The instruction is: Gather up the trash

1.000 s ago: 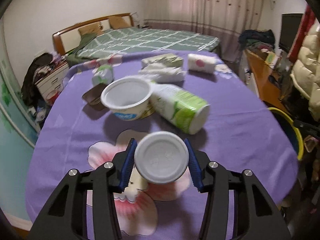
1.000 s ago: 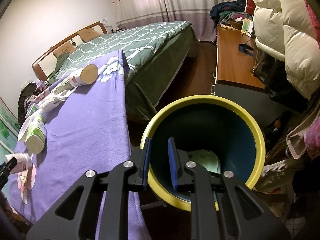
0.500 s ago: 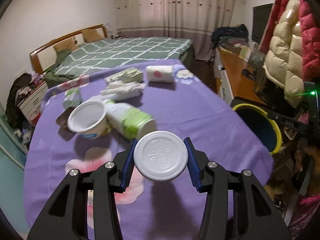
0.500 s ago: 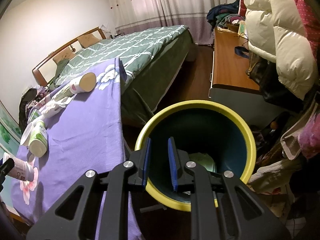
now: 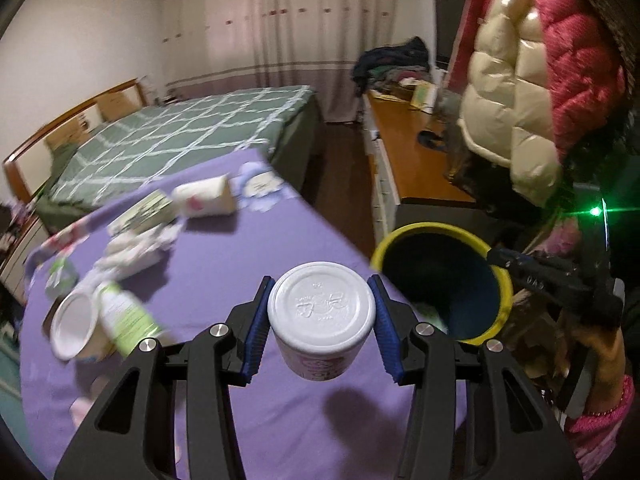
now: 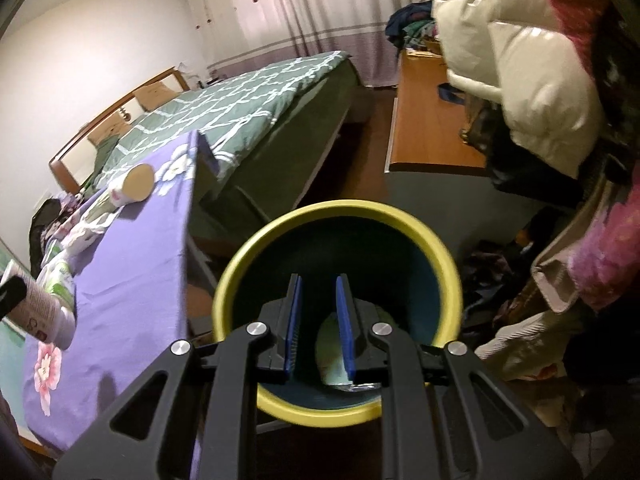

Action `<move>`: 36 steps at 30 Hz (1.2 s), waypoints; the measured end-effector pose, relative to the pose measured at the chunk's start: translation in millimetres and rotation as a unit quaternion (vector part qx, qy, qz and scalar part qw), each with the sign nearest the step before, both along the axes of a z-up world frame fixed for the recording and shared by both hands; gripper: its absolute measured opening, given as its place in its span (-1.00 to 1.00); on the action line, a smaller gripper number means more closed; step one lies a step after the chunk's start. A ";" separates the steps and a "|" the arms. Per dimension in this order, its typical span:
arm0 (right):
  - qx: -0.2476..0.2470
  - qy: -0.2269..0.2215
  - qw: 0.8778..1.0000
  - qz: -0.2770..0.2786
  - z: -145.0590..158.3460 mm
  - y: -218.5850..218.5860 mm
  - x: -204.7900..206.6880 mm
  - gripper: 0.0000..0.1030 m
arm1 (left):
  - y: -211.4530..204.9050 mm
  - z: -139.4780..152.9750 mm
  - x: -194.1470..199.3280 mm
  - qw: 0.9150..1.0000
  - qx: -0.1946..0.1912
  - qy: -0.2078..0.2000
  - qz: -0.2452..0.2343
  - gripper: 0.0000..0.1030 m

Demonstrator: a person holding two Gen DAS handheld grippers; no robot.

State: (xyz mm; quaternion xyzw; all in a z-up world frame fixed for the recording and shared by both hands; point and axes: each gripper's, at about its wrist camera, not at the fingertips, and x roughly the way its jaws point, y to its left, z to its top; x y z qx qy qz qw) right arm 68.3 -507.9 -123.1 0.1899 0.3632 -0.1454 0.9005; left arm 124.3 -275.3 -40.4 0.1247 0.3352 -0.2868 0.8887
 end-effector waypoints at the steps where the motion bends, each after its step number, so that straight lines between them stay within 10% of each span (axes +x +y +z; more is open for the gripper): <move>1: -0.001 0.000 1.000 -0.005 -0.4 -4.3 -2.4 -0.67 | -14.4 -1.6 3.3 1.000 -0.002 0.005 -0.012 -0.09; 20: -0.003 0.021 0.998 -0.064 -16.1 -47.7 -22.9 -0.66 | -157.1 -72.7 29.5 0.990 0.011 0.091 -0.104 -0.09; 22: -0.004 0.019 0.998 -0.066 -15.7 -47.6 -24.3 -0.57 | -158.9 -75.2 27.9 0.990 0.013 0.094 -0.105 0.16; 24: -0.004 0.018 0.998 -0.065 -15.1 -46.1 -24.0 -0.53 | -153.4 -71.9 24.0 0.991 0.007 0.086 -0.101 0.44; 36: -0.008 0.019 1.000 -0.007 -11.5 -4.9 2.3 -0.53 | -24.0 -25.3 19.4 0.999 -0.029 0.041 -0.004 0.66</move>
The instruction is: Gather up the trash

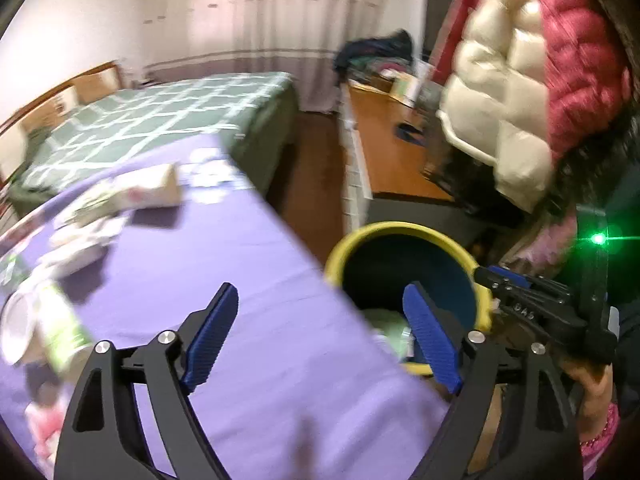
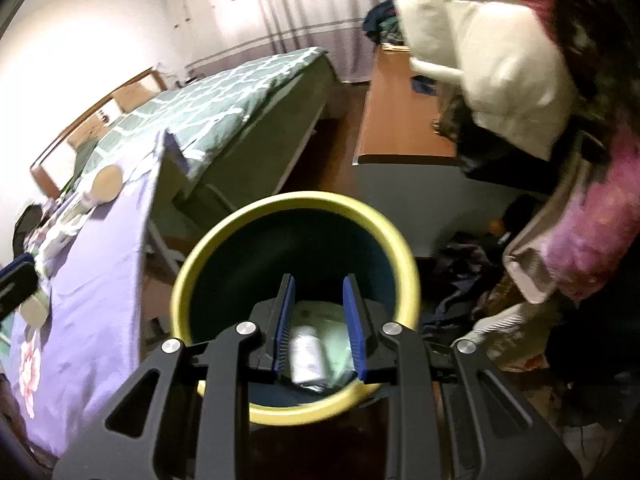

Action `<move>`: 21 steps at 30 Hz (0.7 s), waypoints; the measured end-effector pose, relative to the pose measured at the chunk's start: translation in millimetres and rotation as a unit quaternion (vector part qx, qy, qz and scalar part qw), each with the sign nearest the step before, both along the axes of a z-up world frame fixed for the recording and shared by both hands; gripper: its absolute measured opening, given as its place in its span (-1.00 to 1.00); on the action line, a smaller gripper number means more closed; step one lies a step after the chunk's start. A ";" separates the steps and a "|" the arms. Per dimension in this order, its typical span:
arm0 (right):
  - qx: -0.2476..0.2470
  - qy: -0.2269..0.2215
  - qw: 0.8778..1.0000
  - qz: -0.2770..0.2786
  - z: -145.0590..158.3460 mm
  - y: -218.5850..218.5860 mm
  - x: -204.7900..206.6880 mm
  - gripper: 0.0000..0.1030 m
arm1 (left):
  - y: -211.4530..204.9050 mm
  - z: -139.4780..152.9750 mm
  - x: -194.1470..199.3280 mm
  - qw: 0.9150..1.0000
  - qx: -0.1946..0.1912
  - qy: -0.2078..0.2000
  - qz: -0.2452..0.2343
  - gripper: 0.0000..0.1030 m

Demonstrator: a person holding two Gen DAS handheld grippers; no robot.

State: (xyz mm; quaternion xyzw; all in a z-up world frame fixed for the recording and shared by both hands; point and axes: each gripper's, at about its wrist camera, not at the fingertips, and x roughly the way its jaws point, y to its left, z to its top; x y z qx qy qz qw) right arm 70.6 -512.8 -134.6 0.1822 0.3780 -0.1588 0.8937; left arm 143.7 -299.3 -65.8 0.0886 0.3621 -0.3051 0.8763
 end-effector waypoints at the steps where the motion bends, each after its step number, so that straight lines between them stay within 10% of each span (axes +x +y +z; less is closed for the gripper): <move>1: -0.001 0.000 1.000 0.009 1.0 7.0 4.8 -0.53 | 21.9 3.7 1.5 1.000 -0.001 -0.005 0.024 0.68; 13: -0.013 -0.011 0.989 0.146 24.6 120.9 66.6 -0.53 | 219.5 10.0 11.3 0.970 0.011 -0.028 0.240 0.70; 21: 0.004 -0.013 0.969 0.247 39.6 210.3 122.4 -0.53 | 286.8 -1.9 13.5 0.956 0.002 -0.021 0.292 0.70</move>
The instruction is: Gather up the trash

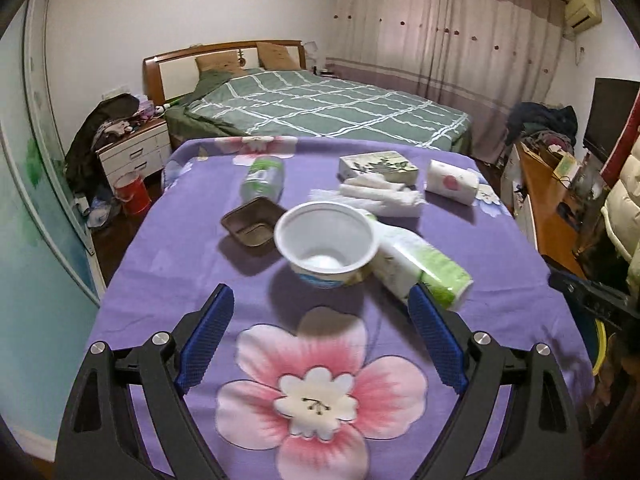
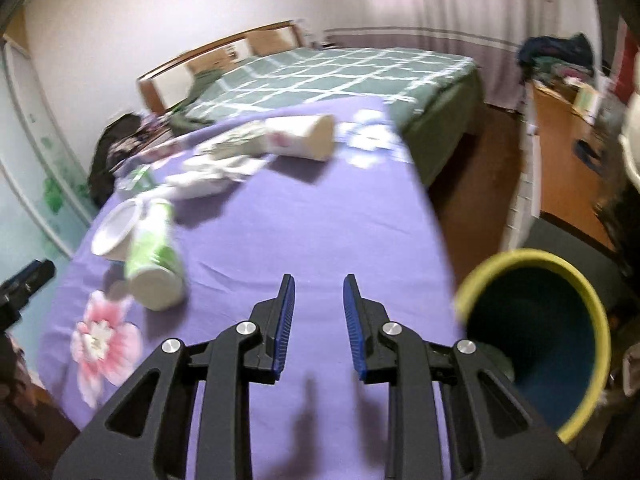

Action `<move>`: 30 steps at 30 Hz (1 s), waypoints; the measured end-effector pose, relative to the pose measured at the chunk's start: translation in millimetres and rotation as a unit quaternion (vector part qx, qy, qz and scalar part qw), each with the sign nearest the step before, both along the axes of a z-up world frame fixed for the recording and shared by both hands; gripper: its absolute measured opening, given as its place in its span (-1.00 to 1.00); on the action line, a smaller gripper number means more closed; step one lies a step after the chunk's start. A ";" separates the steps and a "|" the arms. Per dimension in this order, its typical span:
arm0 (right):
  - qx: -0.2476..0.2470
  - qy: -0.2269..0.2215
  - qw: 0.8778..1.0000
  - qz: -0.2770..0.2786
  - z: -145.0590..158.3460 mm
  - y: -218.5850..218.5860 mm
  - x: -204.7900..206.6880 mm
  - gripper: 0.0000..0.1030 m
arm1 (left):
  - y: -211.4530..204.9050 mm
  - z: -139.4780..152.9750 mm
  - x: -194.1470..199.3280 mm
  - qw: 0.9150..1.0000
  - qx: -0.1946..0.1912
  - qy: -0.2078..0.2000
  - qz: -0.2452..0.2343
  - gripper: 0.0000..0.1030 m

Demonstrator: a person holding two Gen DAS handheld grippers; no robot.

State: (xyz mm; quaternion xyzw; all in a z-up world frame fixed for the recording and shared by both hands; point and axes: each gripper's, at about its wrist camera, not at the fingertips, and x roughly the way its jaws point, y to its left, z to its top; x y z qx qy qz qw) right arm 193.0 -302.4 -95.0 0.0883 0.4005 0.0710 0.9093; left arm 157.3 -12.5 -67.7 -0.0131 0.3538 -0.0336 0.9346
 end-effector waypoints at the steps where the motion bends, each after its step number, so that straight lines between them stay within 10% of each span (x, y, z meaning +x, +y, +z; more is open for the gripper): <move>1: 0.002 -0.001 1.000 0.007 2.3 8.1 6.3 -0.53 | -2.3 -0.2 0.3 1.000 0.000 0.000 0.000 0.70; 17: -0.012 0.041 0.989 0.140 20.8 143.7 150.9 -0.46 | 16.3 -9.6 25.6 1.000 -0.007 0.010 0.011 0.70; 30: -0.071 0.089 0.984 0.140 -15.1 160.6 188.6 -0.24 | 25.6 -16.6 38.4 1.000 -0.014 0.017 0.010 0.70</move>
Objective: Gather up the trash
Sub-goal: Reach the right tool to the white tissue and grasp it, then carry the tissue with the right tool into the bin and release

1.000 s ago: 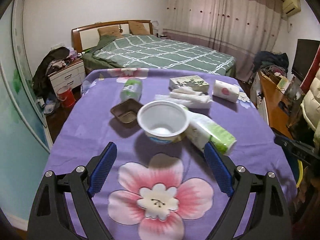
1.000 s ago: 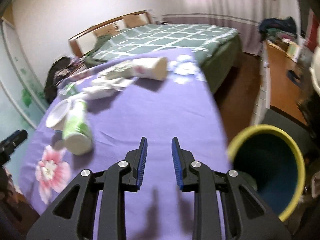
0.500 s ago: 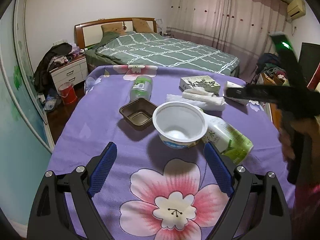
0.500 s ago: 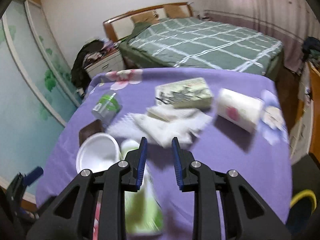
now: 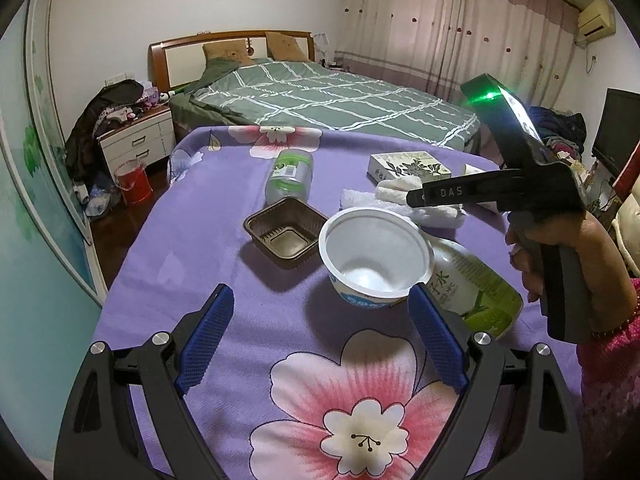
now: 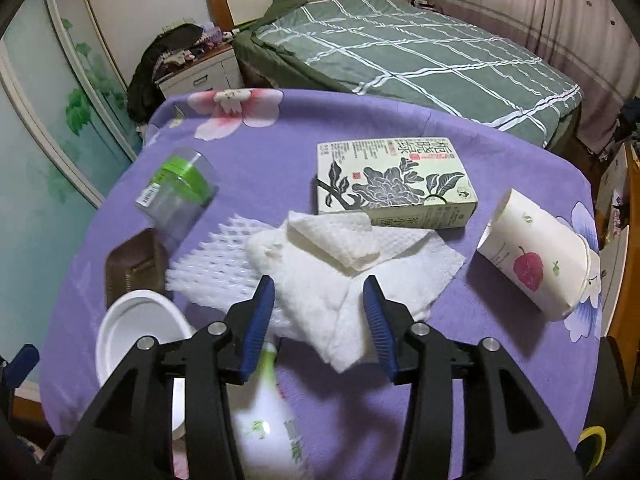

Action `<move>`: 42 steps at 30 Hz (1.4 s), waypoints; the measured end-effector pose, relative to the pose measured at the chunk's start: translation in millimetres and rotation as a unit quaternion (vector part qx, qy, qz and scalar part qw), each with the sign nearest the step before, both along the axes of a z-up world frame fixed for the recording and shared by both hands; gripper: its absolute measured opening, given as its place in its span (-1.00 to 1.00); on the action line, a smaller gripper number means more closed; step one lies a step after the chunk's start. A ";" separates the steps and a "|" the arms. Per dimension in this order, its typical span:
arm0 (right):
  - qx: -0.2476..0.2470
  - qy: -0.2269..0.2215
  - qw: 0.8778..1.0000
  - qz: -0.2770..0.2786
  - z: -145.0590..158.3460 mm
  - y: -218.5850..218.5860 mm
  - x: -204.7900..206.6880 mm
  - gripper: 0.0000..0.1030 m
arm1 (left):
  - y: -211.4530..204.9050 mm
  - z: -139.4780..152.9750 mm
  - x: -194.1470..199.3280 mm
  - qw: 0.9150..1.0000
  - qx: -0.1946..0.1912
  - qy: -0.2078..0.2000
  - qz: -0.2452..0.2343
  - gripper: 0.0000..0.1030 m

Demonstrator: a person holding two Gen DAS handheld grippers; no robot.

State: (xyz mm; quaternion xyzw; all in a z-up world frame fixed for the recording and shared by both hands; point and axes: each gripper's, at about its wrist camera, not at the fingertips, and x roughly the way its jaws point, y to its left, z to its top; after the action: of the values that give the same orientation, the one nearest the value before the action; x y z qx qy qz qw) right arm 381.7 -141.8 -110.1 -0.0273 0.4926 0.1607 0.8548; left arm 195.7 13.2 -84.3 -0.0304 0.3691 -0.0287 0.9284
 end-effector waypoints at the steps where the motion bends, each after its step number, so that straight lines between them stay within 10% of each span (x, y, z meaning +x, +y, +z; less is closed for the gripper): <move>1: 0.001 0.001 1.000 -0.001 0.1 -1.6 0.1 -0.36 | 0.0 -1.1 1.1 1.000 0.000 0.002 0.000 0.70; 6: 0.010 -0.005 1.000 -0.008 2.9 -8.4 -1.6 -0.87 | 1.0 -2.5 5.6 1.000 -0.001 0.006 -0.001 0.70; 24: 0.049 -0.071 0.996 -0.013 62.5 -30.4 -47.1 -0.89 | -5.7 1.3 4.2 1.000 0.003 -0.002 -0.010 0.72; 42: 0.080 -0.189 0.974 -0.093 127.2 -141.9 -198.3 -0.89 | -29.0 12.5 -18.7 0.999 0.005 -0.016 -0.039 0.72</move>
State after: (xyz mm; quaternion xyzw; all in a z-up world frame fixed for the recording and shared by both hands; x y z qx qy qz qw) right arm 183.3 -283.7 17.1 0.0573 0.3081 0.1115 0.9431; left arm 177.0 -15.8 -71.8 -0.0111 0.3551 -0.0636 0.9326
